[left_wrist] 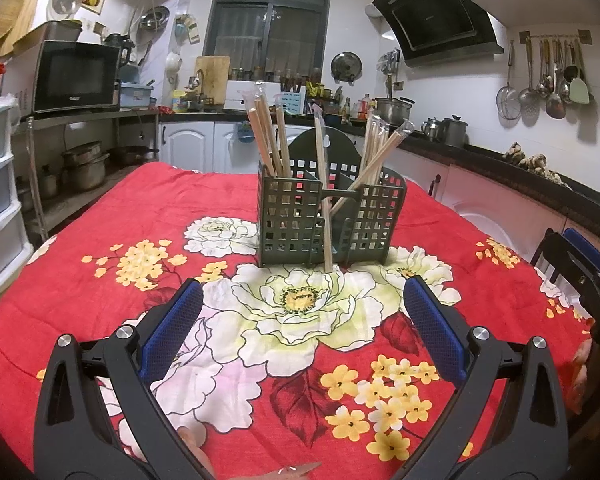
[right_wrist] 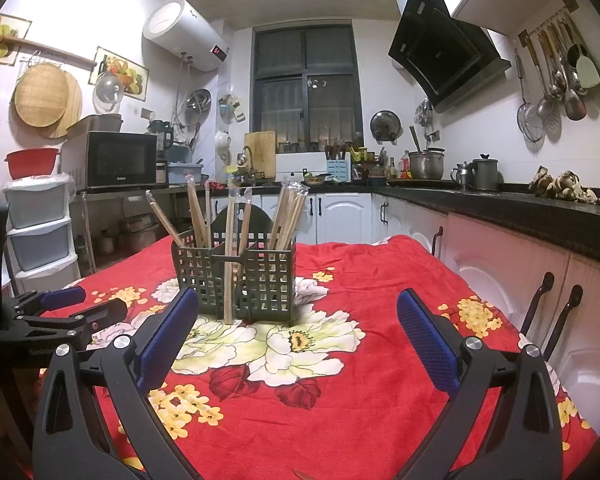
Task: Organize utensils
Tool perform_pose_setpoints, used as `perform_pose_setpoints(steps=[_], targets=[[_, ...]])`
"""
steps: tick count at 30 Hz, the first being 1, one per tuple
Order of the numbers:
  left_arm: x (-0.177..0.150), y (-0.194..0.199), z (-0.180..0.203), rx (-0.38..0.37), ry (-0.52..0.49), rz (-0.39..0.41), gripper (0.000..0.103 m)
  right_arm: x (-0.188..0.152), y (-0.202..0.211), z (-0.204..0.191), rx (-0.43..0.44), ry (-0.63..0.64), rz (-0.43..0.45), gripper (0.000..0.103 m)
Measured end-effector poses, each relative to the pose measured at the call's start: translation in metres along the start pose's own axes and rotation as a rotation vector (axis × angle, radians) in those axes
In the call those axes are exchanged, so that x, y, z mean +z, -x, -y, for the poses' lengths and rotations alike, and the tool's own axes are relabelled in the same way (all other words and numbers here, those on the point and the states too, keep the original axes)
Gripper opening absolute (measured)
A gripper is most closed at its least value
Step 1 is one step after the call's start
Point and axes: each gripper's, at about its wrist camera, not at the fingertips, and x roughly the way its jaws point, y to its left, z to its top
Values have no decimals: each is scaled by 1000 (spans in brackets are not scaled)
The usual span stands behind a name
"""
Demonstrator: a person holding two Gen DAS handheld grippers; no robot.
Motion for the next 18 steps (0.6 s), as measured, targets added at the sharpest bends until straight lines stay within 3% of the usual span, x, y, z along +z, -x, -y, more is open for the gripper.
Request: perform_pose_setpoints(steps=[8, 13, 15, 18], targets=[[2, -6, -4, 25, 19, -35, 93, 8, 0, 6, -31, -20, -13, 97], [24, -18, -33, 37, 69, -158, 93, 24, -18, 36, -106, -65, -94, 97], [39, -32, -62, 81, 87, -214, 93, 31, -39, 57, -166, -46, -180, 97], [59, -61, -110, 206, 123, -274, 93, 31, -100, 97, -292, 11, -459, 97]])
